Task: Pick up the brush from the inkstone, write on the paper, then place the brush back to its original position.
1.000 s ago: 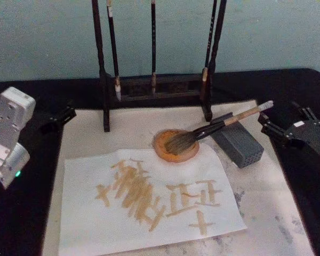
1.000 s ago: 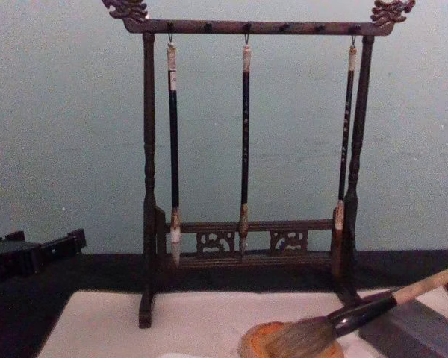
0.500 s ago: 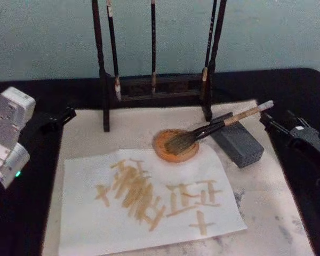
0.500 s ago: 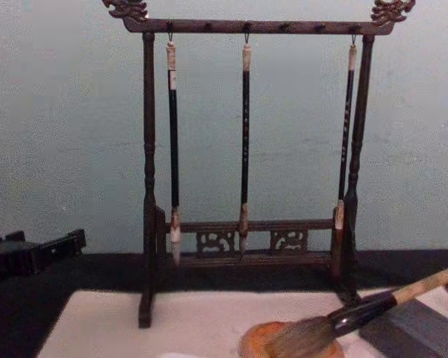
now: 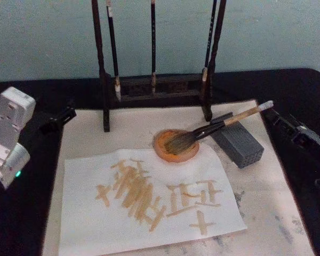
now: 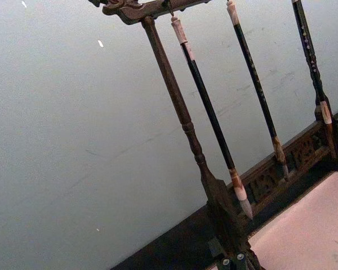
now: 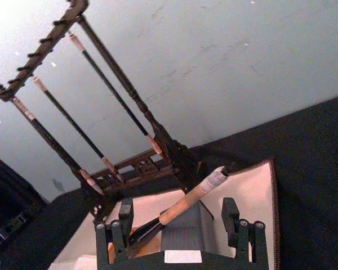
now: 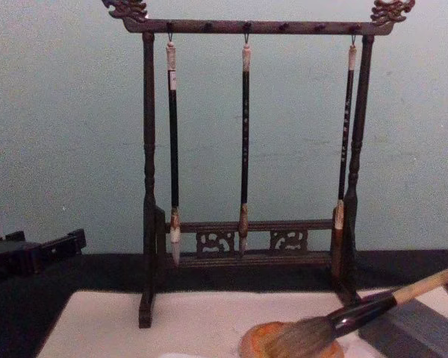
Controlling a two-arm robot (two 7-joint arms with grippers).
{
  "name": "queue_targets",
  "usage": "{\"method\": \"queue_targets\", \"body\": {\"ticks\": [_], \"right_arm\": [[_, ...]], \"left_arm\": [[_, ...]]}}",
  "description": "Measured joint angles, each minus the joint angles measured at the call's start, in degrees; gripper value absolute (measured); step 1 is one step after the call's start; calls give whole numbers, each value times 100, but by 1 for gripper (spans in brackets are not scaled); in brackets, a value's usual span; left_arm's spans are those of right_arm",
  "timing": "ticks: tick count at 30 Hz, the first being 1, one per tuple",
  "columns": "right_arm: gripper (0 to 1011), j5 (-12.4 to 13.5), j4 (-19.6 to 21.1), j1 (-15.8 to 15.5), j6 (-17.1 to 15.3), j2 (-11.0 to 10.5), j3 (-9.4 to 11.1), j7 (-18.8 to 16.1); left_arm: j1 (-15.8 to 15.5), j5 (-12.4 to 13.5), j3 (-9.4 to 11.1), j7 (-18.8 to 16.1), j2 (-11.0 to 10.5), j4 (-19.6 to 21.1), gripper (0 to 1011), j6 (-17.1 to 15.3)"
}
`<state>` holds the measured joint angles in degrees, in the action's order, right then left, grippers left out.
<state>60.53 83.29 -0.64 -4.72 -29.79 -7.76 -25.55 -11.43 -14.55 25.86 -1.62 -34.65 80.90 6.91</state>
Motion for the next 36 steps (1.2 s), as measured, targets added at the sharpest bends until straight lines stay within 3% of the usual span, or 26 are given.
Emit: {"method": "queue_targets", "body": {"ticks": [11,36], "right_arm": [[1008,528,-460,271,-209,50,-76,-98],[1008,882,-1338,983,-244,117,-531,-253]], "left_arm": [[0,0,0,0,0,0,1002,0],[0,0,0,0,0,0,1002,0]]}}
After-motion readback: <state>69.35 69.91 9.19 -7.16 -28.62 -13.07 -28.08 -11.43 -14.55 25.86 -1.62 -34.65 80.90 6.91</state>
